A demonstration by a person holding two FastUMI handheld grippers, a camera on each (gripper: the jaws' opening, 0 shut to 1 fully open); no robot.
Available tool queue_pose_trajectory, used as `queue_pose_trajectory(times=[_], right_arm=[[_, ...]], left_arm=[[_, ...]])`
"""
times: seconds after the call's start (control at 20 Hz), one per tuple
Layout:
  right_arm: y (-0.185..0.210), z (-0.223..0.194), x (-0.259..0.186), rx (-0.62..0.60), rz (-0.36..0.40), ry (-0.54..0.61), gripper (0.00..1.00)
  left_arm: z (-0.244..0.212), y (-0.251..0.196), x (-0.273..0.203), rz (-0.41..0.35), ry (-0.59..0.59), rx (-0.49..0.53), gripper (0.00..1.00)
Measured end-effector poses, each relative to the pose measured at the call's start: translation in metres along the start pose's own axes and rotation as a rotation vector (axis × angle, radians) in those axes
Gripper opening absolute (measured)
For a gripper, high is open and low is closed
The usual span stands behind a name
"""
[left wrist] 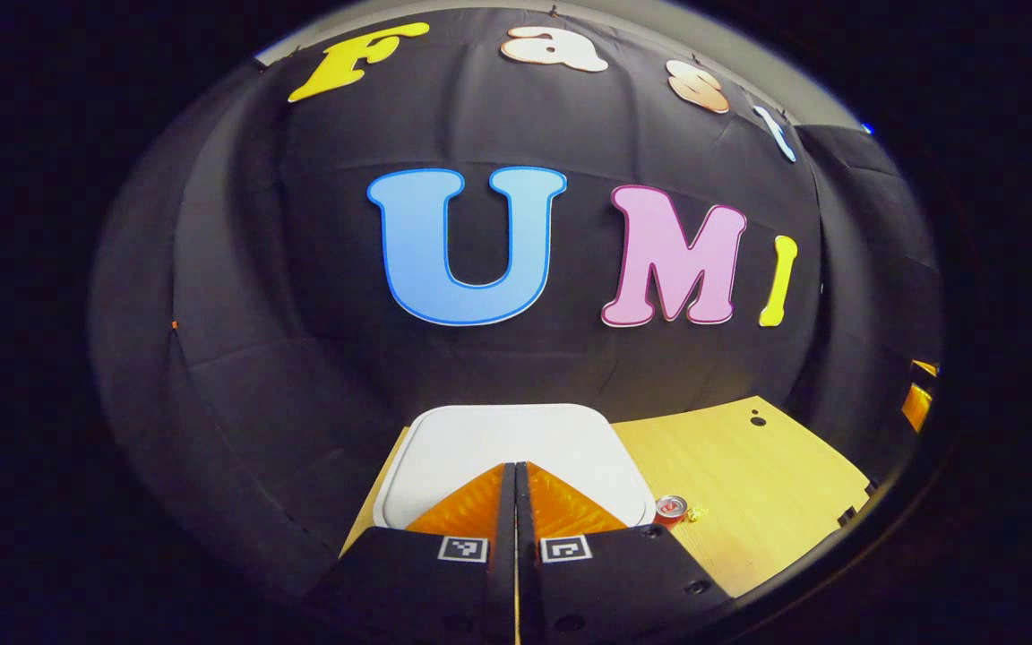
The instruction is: Press the lid of the desktop garbage bin to open it, pick up the crumpled paper on the desktop and throw it into the bin, then pick up the pop can on the desktop and drop it into the bin, and finally close the garbage bin lid.
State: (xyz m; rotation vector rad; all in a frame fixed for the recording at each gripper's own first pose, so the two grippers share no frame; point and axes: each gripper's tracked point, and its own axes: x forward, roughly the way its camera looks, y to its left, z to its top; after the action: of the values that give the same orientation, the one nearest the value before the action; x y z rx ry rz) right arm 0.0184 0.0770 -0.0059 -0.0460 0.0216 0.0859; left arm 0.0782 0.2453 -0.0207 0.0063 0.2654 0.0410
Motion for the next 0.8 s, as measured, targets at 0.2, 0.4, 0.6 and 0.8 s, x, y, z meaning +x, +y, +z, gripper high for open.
queue_pose_trajectory(times=[0.2,0.4,0.6,0.8], right_arm=[[-0.009,-0.007,-0.002,-0.002,-0.023,0.017,0.97],[-0.010,-0.022,0.000,0.017,-0.031,0.051,0.97],[-0.007,-0.025,0.004,0.012,-0.030,0.062,0.96],[-0.003,-0.028,0.010,0.003,-0.028,0.073,0.96]], left_arm=[[-0.030,0.001,0.021,-0.047,0.106,-0.043,0.07],[-0.031,0.002,0.026,-0.032,0.132,-0.112,0.08],[-0.018,0.007,0.022,-0.023,0.038,-0.094,0.08],[0.025,0.013,0.010,0.020,-0.105,-0.006,0.08]])
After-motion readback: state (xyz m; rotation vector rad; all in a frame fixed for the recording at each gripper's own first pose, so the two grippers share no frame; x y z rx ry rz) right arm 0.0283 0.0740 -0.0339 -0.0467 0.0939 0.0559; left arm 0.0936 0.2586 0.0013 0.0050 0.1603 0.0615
